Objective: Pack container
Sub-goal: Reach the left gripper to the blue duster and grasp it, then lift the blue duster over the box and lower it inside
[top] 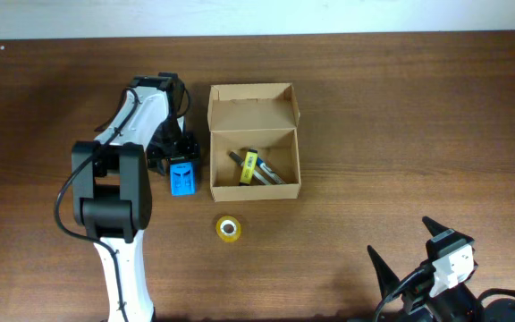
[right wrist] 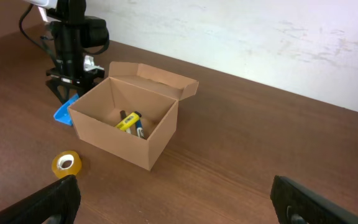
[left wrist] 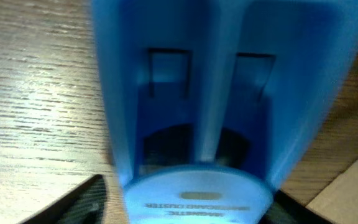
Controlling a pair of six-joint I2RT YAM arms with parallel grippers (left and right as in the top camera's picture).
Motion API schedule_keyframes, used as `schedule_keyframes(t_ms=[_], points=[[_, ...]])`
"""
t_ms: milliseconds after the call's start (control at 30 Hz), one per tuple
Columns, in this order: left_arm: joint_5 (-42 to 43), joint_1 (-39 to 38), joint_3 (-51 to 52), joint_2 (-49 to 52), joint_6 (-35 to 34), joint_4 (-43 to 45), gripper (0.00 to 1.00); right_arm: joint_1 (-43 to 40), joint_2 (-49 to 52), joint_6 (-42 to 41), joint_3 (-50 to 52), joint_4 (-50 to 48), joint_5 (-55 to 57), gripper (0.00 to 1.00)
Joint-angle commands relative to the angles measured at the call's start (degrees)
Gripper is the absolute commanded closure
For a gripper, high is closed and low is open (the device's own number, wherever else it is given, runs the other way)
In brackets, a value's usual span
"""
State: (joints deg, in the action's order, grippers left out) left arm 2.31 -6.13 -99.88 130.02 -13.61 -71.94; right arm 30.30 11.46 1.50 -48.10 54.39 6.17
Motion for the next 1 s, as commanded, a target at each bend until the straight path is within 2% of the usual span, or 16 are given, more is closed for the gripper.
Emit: schedule_keyframes(t_ms=[0, 67, 200, 433, 700, 833, 967], points=[[-0.66, -0.22, -0.63, 0.5, -0.79, 0.48, 0.45, -0.33, -0.33, -0.5, 0.0, -0.17, 0.5, 0.01], [-0.66, -0.22, -0.63, 0.5, -1.66, 0.81, 0.58, -0.33, -0.33, -0.5, 0.0, -0.17, 0.5, 0.01], [-0.63, -0.11, -0.63, 0.46, -3.21, 1.97, 0.67, -0.33, -0.33, -0.5, 0.0, -0.15, 0.5, 0.01], [-2.62, -0.11, -0.66, -5.31, -6.54, 3.21, 0.68, -0.33, -0.33, -0.5, 0.0, -0.15, 0.5, 0.01], [-4.52, -1.84, -0.66, -24.3, -6.54, 3.41, 0.67, -0.33, -0.33, -0.5, 0.0, -0.15, 0.5, 0.01], [-4.48, -7.45, -0.98, -29.33, -8.13, 3.91, 0.68, -0.33, -0.33, -0.5, 0.0, -0.17, 0.5, 0.01], [-4.96, -15.8, -1.55, -29.2, -15.41, 6.45, 0.67, -0.33, -0.33, -0.5, 0.0, -0.17, 0.5, 0.01]])
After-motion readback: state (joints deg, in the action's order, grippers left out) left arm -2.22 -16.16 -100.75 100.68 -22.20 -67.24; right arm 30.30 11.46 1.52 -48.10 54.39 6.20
